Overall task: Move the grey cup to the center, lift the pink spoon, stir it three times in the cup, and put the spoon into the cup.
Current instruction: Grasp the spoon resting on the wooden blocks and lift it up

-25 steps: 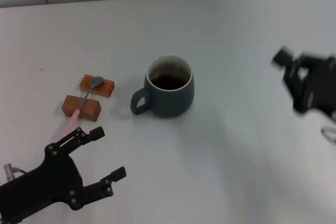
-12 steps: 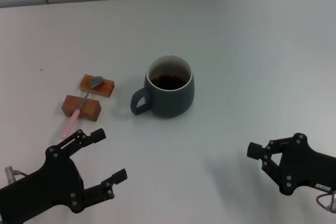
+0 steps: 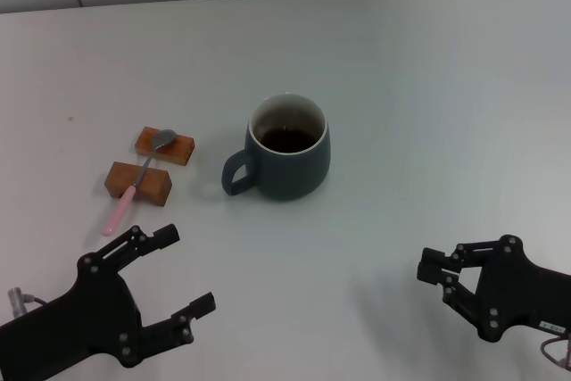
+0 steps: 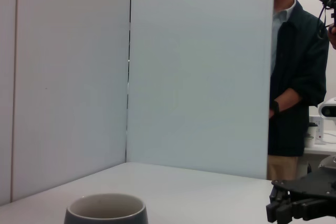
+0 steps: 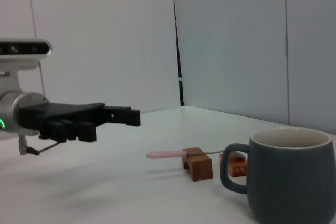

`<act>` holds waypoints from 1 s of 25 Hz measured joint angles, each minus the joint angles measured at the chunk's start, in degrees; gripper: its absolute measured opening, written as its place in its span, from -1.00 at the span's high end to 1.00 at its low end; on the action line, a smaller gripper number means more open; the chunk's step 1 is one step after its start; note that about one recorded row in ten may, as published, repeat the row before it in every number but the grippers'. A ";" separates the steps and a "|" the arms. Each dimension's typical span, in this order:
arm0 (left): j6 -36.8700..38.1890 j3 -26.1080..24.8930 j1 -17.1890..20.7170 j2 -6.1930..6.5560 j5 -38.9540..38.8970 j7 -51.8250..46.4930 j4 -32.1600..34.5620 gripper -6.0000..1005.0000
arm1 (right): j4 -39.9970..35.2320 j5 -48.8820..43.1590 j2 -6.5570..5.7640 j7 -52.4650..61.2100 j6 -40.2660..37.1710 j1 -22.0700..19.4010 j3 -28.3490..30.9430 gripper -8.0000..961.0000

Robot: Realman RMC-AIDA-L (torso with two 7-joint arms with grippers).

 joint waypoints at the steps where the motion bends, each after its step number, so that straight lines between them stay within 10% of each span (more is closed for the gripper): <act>1: -0.02 -0.01 0.04 0.01 0.02 -0.01 0.00 -0.60 | -0.12 0.09 -0.03 0.85 -0.33 0.00 0.29 0.78; 20: 0.21 -0.06 0.12 -0.13 -0.16 -0.25 -0.54 -0.58 | -0.45 0.04 -0.04 1.21 -0.34 -0.06 0.46 -0.38; 25: 5.94 -9.22 -0.02 0.11 -4.50 -10.13 -9.40 -0.58 | -0.49 0.03 -0.05 1.21 -0.35 0.30 0.46 -0.57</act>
